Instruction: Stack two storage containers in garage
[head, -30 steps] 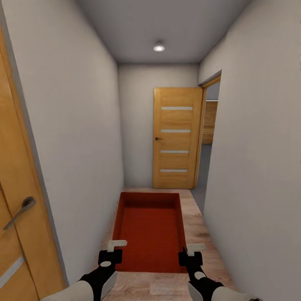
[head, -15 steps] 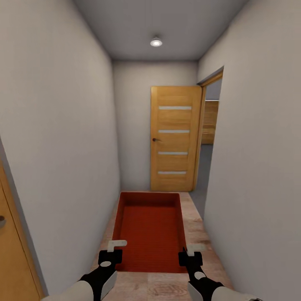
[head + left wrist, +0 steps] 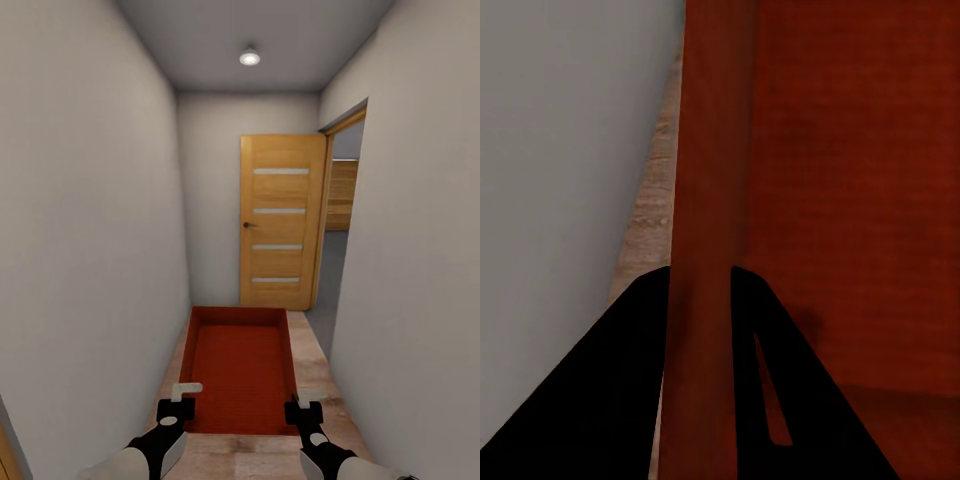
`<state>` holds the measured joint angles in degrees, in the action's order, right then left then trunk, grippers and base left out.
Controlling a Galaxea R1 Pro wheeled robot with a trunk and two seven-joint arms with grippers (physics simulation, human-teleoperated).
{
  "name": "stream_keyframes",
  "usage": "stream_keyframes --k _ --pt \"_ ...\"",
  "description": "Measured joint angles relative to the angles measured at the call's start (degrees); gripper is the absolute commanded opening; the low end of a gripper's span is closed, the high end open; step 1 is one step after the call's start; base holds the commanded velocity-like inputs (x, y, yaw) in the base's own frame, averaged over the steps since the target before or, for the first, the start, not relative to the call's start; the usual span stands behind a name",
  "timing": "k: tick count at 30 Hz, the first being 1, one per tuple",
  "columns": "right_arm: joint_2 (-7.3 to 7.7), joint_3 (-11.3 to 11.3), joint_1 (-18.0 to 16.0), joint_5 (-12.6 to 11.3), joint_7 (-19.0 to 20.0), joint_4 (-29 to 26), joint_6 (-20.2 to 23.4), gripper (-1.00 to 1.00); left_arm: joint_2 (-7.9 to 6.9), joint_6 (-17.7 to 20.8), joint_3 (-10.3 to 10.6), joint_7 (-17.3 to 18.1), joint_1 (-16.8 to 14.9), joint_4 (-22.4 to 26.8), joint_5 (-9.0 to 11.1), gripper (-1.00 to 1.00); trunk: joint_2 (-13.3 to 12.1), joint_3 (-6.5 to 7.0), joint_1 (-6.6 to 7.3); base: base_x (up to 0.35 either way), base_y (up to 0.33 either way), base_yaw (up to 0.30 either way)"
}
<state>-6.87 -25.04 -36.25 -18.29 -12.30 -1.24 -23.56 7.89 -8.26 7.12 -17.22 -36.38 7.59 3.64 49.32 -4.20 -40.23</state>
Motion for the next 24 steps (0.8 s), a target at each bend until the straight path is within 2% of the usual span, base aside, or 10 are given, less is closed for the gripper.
stream_keyframes --k 24 --pt "-0.01 -0.02 0.0 -0.05 0.0 0.01 0.0 -1.0 0.0 0.0 -0.11 0.03 0.0 -0.01 -0.11 -1.0 0.0 0.0 0.0 0.324 0.0 0.0"
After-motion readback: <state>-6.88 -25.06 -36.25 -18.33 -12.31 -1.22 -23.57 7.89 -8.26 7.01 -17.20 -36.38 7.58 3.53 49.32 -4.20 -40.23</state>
